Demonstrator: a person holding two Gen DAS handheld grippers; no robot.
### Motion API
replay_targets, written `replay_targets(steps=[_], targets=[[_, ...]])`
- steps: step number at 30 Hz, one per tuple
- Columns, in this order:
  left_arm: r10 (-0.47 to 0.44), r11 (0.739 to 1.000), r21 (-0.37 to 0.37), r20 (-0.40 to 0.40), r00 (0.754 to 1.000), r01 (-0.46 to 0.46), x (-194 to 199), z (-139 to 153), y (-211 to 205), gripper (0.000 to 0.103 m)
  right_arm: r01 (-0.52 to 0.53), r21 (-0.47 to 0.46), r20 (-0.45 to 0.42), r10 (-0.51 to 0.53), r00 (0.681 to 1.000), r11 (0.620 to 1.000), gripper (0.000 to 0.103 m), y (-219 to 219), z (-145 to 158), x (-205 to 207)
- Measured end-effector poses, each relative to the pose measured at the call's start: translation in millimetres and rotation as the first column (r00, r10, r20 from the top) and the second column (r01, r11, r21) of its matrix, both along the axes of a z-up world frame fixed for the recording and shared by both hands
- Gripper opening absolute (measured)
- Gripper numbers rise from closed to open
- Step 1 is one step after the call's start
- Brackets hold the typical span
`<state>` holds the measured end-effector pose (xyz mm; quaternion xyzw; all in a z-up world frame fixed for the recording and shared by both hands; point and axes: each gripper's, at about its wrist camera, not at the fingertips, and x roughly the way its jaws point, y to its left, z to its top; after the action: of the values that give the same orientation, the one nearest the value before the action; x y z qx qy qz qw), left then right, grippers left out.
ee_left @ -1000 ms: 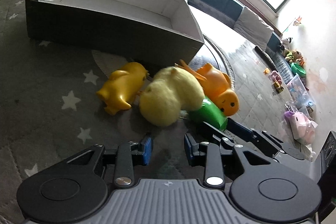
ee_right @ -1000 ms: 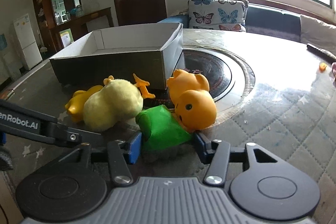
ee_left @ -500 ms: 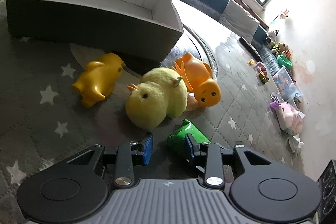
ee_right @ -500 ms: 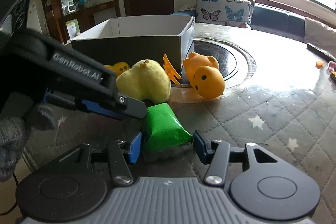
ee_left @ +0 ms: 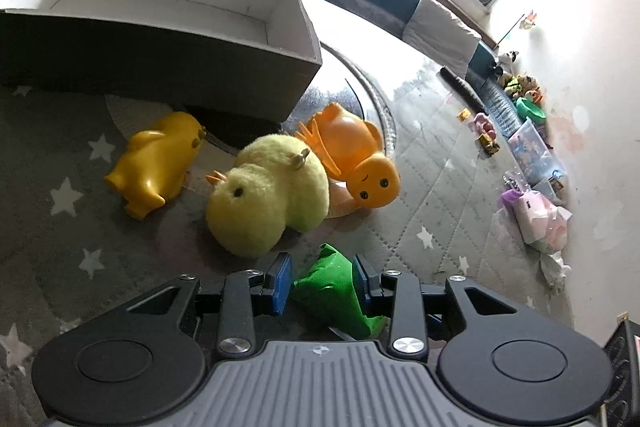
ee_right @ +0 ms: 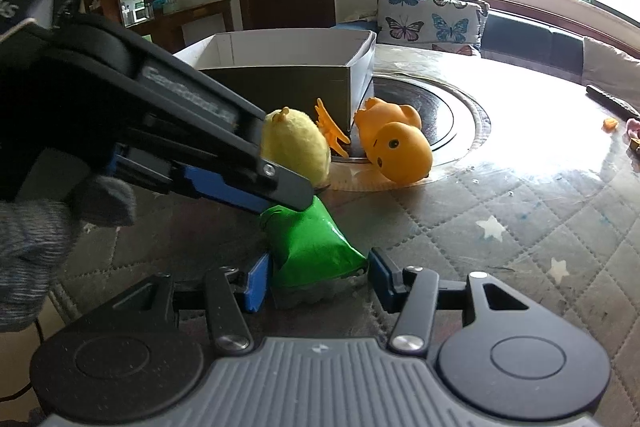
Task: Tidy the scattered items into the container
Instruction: 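Close both grippers on the green soft toy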
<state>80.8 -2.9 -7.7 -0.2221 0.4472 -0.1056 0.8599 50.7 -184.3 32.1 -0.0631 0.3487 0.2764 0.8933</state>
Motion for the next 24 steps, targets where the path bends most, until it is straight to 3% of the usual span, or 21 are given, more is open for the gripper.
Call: replay_targets(steps=[14,24], targets=[[-0.007,1.0,-0.013,-0.022,1.0,0.007,2.2,-7.4,-1.7,0.04,-0.013,-0.018,0.006,0.013,1.0,1.0,0.054,-1.7,-0.5,-3.5],[-0.005,0.998,-0.059,-0.038,0.999,0.003,0.6,-10.9,0.7,0.038,-0.005,-0.025,0.018,0.006,1.0,1.0,0.048,2.1,-0.4,-6.7]])
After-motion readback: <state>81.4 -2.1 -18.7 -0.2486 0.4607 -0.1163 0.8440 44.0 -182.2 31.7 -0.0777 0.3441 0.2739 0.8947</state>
